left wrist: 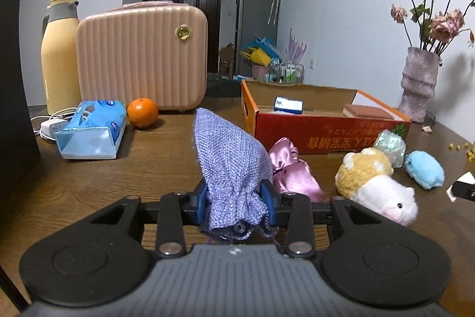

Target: Organize soft objects

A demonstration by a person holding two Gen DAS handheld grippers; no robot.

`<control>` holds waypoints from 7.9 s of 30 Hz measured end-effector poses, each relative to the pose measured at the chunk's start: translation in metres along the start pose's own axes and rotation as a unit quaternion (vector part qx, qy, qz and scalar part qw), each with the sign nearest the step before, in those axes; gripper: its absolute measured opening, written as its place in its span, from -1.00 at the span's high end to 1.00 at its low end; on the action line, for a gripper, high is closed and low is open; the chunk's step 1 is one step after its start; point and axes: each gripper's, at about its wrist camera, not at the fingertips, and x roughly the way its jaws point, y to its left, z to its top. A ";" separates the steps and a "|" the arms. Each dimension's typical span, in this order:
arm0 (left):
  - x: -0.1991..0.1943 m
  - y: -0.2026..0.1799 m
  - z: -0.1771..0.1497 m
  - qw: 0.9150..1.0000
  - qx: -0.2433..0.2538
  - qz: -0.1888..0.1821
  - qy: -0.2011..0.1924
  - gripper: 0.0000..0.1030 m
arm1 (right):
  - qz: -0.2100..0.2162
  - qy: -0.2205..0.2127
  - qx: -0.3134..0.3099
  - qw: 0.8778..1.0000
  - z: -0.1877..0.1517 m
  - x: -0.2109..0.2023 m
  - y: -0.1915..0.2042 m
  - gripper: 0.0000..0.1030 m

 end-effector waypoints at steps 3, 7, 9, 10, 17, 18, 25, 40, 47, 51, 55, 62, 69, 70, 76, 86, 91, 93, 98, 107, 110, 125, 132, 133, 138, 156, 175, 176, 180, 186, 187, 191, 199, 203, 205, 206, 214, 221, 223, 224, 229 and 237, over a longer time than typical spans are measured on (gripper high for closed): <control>-0.008 -0.003 0.000 1.000 -0.003 -0.003 -0.009 0.29 | 0.002 -0.001 -0.002 1.000 0.000 -0.001 0.001 0.46; -0.018 -0.011 -0.002 1.000 -0.003 -0.014 -0.016 0.29 | 0.006 -0.005 -0.004 1.000 0.000 -0.002 0.002 0.46; -0.021 -0.015 -0.002 1.000 -0.001 -0.019 -0.020 0.29 | 0.008 -0.008 -0.007 1.000 0.000 -0.003 0.003 0.46; -0.024 -0.018 -0.003 0.999 0.000 -0.023 -0.022 0.28 | 0.008 -0.009 -0.008 1.000 0.000 -0.003 0.004 0.46; -0.034 -0.038 -0.003 0.998 0.001 -0.047 -0.033 0.28 | 0.015 -0.015 -0.015 1.000 0.000 -0.004 0.006 0.46; -0.035 -0.041 -0.004 0.998 0.002 -0.050 -0.033 0.28 | 0.016 -0.017 -0.016 1.000 0.000 -0.005 0.007 0.46; -0.038 -0.060 -0.003 0.997 0.002 -0.069 -0.037 0.29 | 0.024 -0.030 -0.023 0.999 0.002 -0.007 0.010 0.46; -0.031 -0.084 0.010 0.996 -0.006 -0.083 -0.040 0.28 | 0.034 -0.073 -0.034 0.996 0.021 -0.002 0.023 0.46; -0.020 -0.093 0.022 0.995 -0.010 -0.084 -0.045 0.28 | 0.036 -0.086 -0.035 0.995 0.032 0.010 0.029 0.46; -0.014 -0.098 0.030 0.995 -0.011 -0.084 -0.051 0.28 | 0.034 -0.094 -0.031 0.994 0.037 0.016 0.030 0.46; -0.007 -0.100 0.038 0.995 -0.015 -0.086 -0.055 0.28 | 0.032 -0.098 -0.024 0.994 0.044 0.025 0.029 0.46; 0.008 -0.101 0.049 0.994 -0.021 -0.087 -0.055 0.28 | 0.029 -0.104 -0.025 0.994 0.052 0.039 0.030 0.46; 0.024 -0.100 0.060 0.994 -0.025 -0.084 -0.060 0.28 | 0.023 -0.108 -0.025 0.994 0.062 0.054 0.031 0.46; 0.026 -0.101 0.062 0.994 -0.025 -0.083 -0.062 0.28 | 0.023 -0.109 -0.025 0.993 0.063 0.056 0.031 0.46; 0.040 -0.105 0.071 0.994 -0.027 -0.085 -0.065 0.28 | 0.022 -0.111 -0.023 0.993 0.073 0.071 0.031 0.46; 0.062 -0.109 0.083 0.993 -0.027 -0.084 -0.074 0.28 | 0.026 -0.118 -0.021 0.992 0.090 0.095 0.029 0.46; 0.073 -0.110 0.089 0.993 -0.030 -0.084 -0.076 0.28 | 0.027 -0.117 -0.021 0.993 0.095 0.105 0.029 0.46; 0.077 -0.110 0.093 0.993 -0.031 -0.083 -0.079 0.28 | 0.028 -0.119 -0.020 0.992 0.098 0.109 0.028 0.46; 0.088 -0.111 0.099 0.993 -0.034 -0.081 -0.082 0.28 | 0.028 -0.121 -0.018 0.992 0.104 0.120 0.027 0.46; 0.112 -0.113 0.109 0.993 -0.036 -0.075 -0.080 0.28 | 0.030 -0.125 -0.015 0.992 0.114 0.139 0.026 0.46; 0.121 -0.114 0.112 0.994 -0.036 -0.072 -0.079 0.28 | 0.030 -0.125 -0.015 0.992 0.118 0.147 0.026 0.46; 0.158 -0.114 0.125 0.995 -0.041 -0.058 -0.075 0.28 | 0.025 -0.124 -0.020 0.992 0.133 0.181 0.027 0.46; 0.174 -0.115 0.130 0.996 -0.040 -0.050 -0.069 0.28 | 0.020 -0.117 -0.021 0.993 0.136 0.195 0.025 0.46; 0.177 -0.115 0.131 0.996 -0.040 -0.048 -0.068 0.28 | 0.019 -0.115 -0.021 0.993 0.136 0.196 0.026 0.46; 0.188 -0.115 0.133 0.997 -0.039 -0.039 -0.057 0.28 | 0.014 -0.105 -0.026 0.994 0.137 0.205 0.028 0.46; 0.210 -0.115 0.126 0.999 -0.026 -0.024 -0.027 0.28 | 0.000 -0.058 -0.044 0.997 0.131 0.230 0.030 0.46; 0.200 -0.108 0.125 0.997 -0.052 0.041 -0.048 -1.00 | -0.032 -0.049 0.031 0.998 0.130 0.230 0.001 -0.98; 0.199 -0.107 0.126 0.997 -0.052 0.043 -0.048 -1.00 | -0.032 -0.049 0.035 0.998 0.130 0.229 0.000 -0.98; 0.200 -0.105 0.127 0.996 -0.056 0.047 -0.044 -1.00 | -0.037 -0.049 0.036 0.997 0.130 0.229 -0.001 -1.00; 0.199 -0.107 0.127 0.996 -0.057 0.054 -0.045 -1.00 | -0.038 -0.050 0.032 0.998 0.129 0.226 0.001 -1.00; 0.198 -0.107 0.127 0.996 -0.058 0.055 -0.046 -1.00 | -0.038 -0.050 0.032 0.997 0.129 0.224 0.002 -1.00; 0.190 -0.105 0.124 0.995 -0.058 0.057 -0.051 -1.00 | -0.038 -0.052 0.032 0.997 0.127 0.219 0.001 -1.00; 0.175 -0.098 0.120 0.995 -0.062 0.056 -0.052 -1.00 | -0.034 -0.058 0.031 0.997 0.121 0.199 -0.001 -1.00; 0.166 -0.097 0.116 0.995 -0.064 0.053 -0.052 -1.00 | -0.030 -0.059 0.027 0.997 0.116 0.187 0.000 -1.00; 0.161 -0.097 0.114 0.995 -0.064 0.052 -0.052 -1.00 | -0.029 -0.060 0.022 0.998 0.114 0.182 0.002 -1.00; 0.158 -0.096 0.112 0.995 -0.064 0.052 -0.053 -1.00 | -0.029 -0.061 0.020 0.998 0.112 0.180 0.004 -1.00; 0.136 -0.095 0.102 0.995 -0.056 0.052 -0.057 -1.00 | -0.028 -0.060 0.010 0.998 0.100 0.162 0.008 -1.00; 0.121 -0.091 0.096 0.995 -0.055 0.051 -0.059 -1.00 | -0.026 -0.063 -0.003 0.998 0.090 0.143 0.013 -1.00; 0.119 -0.090 0.094 0.995 -0.054 0.051 -0.059 -1.00 | -0.026 -0.064 -0.007 0.998 0.086 0.138 0.014 -1.00; 0.116 -0.090 0.092 0.995 -0.053 0.051 -0.060 -1.00 | -0.026 -0.064 -0.008 0.998 0.085 0.135 0.015 -1.00; 0.099 -0.086 0.083 0.996 -0.050 0.050 -0.062 -1.00 | -0.026 -0.064 -0.019 0.997 0.075 0.122 0.018 -1.00; 0.078 -0.084 0.073 0.996 -0.045 0.049 -0.062 -1.00 | -0.021 -0.069 -0.035 0.997 0.063 0.099 0.025 -1.00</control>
